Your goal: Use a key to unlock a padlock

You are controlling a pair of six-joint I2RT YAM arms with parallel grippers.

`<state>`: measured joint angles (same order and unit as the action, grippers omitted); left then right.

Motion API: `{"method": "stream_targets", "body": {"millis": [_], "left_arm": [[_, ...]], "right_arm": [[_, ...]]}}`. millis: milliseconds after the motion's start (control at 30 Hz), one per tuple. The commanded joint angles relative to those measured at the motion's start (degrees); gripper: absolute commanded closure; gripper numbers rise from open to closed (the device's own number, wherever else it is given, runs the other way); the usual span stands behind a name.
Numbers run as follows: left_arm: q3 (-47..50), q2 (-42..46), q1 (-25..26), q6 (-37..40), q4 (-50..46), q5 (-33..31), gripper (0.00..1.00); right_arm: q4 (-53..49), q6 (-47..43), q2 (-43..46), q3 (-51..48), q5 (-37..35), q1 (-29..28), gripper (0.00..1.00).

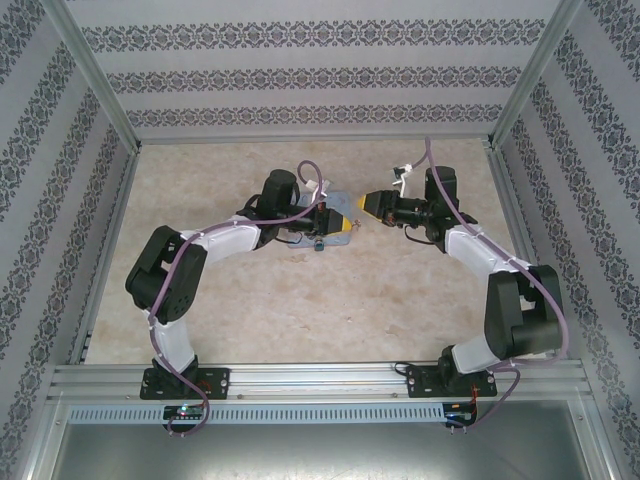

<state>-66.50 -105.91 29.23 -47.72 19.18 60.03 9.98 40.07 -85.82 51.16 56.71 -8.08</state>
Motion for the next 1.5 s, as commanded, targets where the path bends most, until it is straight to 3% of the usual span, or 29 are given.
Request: {"method": "stream_targets", "body": {"millis": [0,533,700,1133,1467], "left_arm": [[-2.12,-0.70,-0.49,0.91,1.10,2.20,1.00],[-2.89,-0.97,-0.77,0.97,1.69,2.55,1.00],[-3.30,-1.31,-0.84,0.97,1.66,2.62,1.00],[-3.90,-2.63,-0.95,-0.06,3.20,2.29,1.00],[-4.02,-3.08,-1.10,-1.37,4.56,1.04,0.98]], "right_arm": [[2.28,-1.09,-0.96,0.47,2.09,-0.97,0.64],[3.24,-0.70,-0.90,-2.72,3.49,-1.06,0.65],[3.95,-0.26,-0.37,-3.56,4.00,-1.06,0.71],[5.23,0.83,0.83,-5.01,5.45,-0.99,1.00],[5.78,3.24,2.65,-6.24,3.03,-1.02,1.00]]}}
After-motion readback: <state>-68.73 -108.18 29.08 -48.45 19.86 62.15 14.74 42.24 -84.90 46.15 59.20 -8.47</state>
